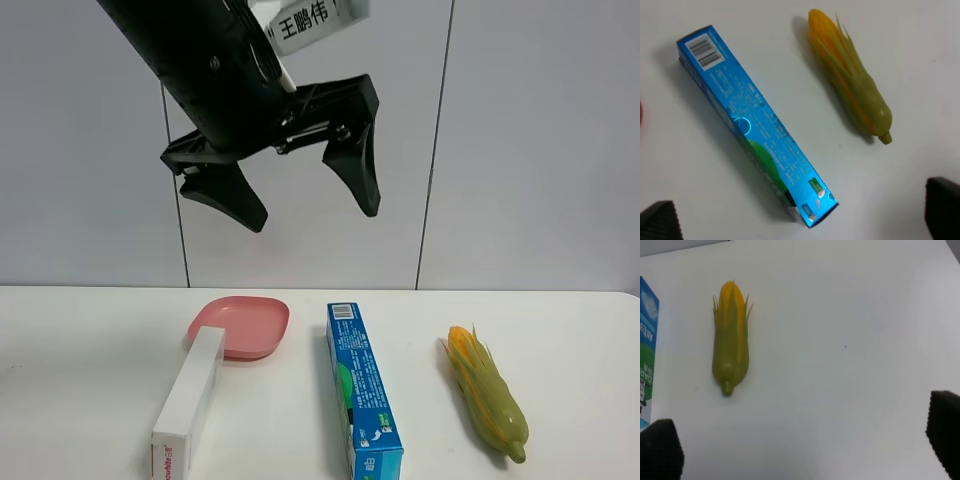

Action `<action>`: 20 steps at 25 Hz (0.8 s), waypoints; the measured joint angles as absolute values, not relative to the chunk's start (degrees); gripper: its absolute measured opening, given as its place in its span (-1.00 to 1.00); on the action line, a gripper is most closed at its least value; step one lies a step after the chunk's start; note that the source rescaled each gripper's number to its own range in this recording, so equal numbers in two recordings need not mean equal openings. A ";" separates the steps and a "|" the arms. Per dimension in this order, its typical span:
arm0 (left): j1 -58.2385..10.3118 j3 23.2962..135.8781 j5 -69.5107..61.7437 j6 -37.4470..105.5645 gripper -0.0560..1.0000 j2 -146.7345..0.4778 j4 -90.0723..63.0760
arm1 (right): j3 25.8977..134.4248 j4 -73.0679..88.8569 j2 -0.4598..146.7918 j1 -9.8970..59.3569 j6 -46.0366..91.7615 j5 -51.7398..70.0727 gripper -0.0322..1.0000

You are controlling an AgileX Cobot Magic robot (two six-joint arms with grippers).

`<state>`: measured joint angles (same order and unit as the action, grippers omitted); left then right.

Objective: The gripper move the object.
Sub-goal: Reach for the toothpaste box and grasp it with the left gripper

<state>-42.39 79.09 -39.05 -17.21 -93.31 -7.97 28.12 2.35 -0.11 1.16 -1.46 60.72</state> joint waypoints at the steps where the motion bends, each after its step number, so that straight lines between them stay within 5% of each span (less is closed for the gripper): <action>1: -42.39 79.09 -38.71 -17.57 1.00 -94.06 -7.84 | 28.12 2.35 -0.11 1.16 -1.46 60.72 1.00; 20: -42.28 79.09 -27.12 -26.39 1.00 -108.95 -7.33 | 28.12 2.35 -0.11 1.16 -1.46 60.72 1.00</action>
